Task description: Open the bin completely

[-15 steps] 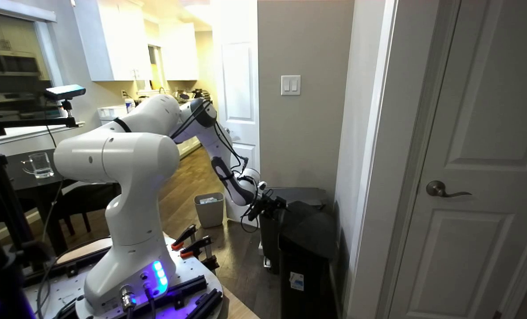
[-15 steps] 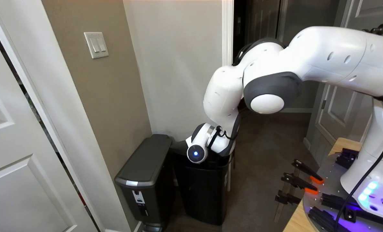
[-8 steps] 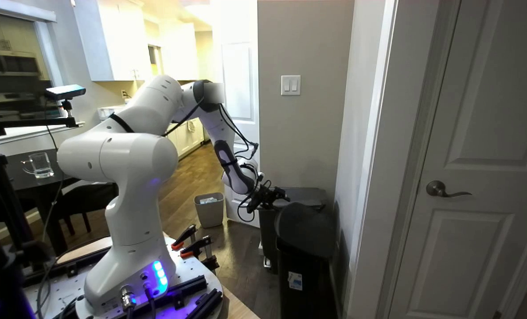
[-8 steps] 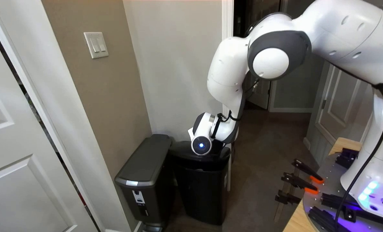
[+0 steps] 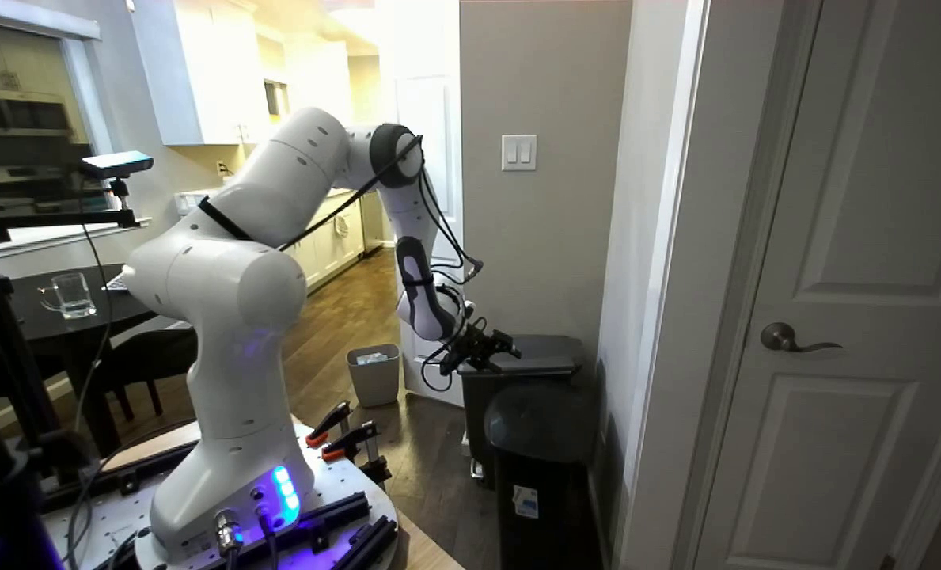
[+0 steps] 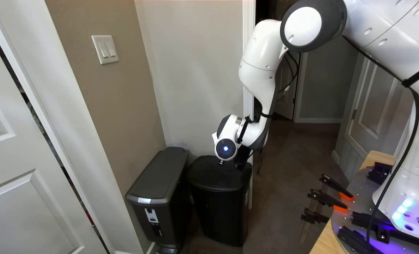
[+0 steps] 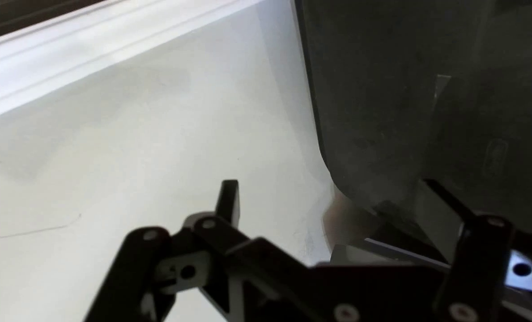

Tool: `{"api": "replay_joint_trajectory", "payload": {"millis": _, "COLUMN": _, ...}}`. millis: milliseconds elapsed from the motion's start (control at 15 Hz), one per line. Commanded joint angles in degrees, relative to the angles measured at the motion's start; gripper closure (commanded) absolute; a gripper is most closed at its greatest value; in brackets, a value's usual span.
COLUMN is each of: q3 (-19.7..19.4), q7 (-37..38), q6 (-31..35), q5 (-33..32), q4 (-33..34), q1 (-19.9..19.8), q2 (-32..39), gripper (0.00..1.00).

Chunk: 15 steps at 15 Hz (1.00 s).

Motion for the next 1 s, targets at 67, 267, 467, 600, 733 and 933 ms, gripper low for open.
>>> {"api": "replay_joint_trajectory", "payload": {"millis": 67, "q3": 7.18, "q7": 0.16, "q6": 6.65, "q5": -6.76, "q4": -0.39, "q1": -9.23, "q2": 0.19, "gripper": 0.0}}
{"api": "replay_joint_trajectory", "payload": {"millis": 267, "q3": 9.53, "q7": -2.63, "q6": 10.14, "q5": -6.37, "q4": 2.84, "q1": -12.48, "q2": 4.09, "gripper": 0.0}}
{"api": "replay_joint_trajectory", "payload": {"millis": 467, "q3": 10.44, "q7": -6.12, "q6": 13.07, "q5": -5.22, "q4": 8.52, "q1": -14.31, "q2": 10.14, "gripper": 0.0}}
{"api": "replay_joint_trajectory", "payload": {"millis": 600, "q3": 10.72, "q7": -9.31, "q6": 14.33, "q5": -3.85, "q4": 12.73, "q1": -14.78, "q2": 14.3, "gripper": 0.0}}
{"api": "replay_joint_trajectory", "payload": {"millis": 733, "q3": 10.93, "q7": -13.12, "q6": 14.99, "q5": -2.04, "q4": 17.0, "q1": -14.81, "q2": 18.33, "gripper": 0.0}}
{"api": "replay_joint_trajectory", "payload": {"millis": 933, "q3": 11.22, "q7": -20.06, "q6": 15.47, "q5": 2.56, "q4": 23.18, "q1": -14.28, "q2": 23.88, "gripper": 0.0}}
